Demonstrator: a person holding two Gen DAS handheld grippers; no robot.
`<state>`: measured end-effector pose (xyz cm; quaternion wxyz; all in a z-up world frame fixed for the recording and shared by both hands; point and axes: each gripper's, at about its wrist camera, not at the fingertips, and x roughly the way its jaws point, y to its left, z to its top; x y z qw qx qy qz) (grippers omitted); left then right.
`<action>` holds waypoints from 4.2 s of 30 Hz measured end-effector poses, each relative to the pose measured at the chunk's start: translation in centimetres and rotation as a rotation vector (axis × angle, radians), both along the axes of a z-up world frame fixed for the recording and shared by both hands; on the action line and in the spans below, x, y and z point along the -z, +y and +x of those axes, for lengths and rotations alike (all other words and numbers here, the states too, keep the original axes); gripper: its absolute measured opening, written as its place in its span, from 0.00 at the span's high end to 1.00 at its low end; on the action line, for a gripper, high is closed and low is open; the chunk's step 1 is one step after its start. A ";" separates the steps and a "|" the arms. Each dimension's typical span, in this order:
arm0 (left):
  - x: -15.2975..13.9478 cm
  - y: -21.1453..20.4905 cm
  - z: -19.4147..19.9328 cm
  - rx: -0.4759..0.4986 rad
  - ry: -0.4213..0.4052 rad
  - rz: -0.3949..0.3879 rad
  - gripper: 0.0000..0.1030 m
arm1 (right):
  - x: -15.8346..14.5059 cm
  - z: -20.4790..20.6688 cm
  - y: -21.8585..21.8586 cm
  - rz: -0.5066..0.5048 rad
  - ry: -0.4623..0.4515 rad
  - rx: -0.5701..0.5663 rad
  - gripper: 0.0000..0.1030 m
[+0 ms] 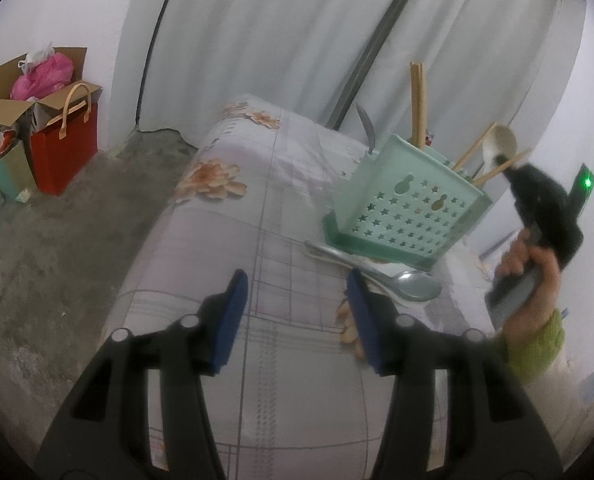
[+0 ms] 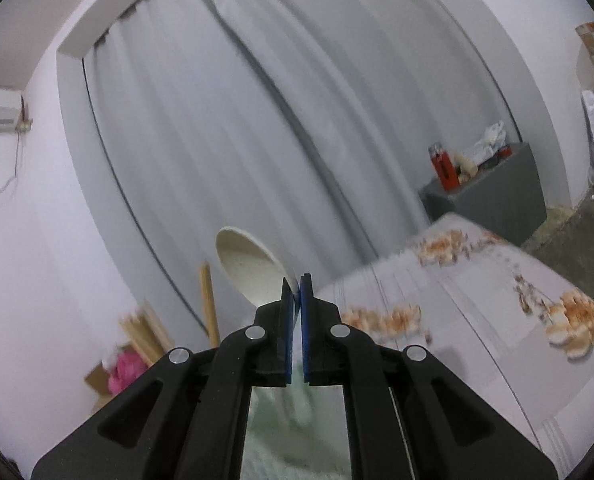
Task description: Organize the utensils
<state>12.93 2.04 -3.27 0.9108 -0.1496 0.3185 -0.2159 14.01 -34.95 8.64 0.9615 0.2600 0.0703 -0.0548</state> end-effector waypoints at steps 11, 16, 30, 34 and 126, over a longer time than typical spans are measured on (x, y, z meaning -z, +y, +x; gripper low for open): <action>-0.6 0.3 -1.2 0.000 -0.023 -0.017 0.49 | 0.1 -7.1 -0.2 -0.038 0.097 -0.013 0.65; -0.5 -0.2 -1.6 0.018 -0.025 -0.018 0.48 | 0.4 -9.8 -0.4 -0.028 0.141 -0.035 0.57; 0.1 -5.9 -2.9 0.143 -0.123 0.157 0.42 | 6.9 -7.8 1.5 0.072 0.496 -0.300 0.50; 0.5 -7.5 -3.0 0.171 -0.135 0.199 0.41 | 7.5 -6.5 1.7 0.143 0.518 -0.392 0.50; 3.8 -16.5 4.3 0.349 -0.018 0.236 0.94 | 8.2 -10.0 -5.6 0.138 0.736 -0.391 0.97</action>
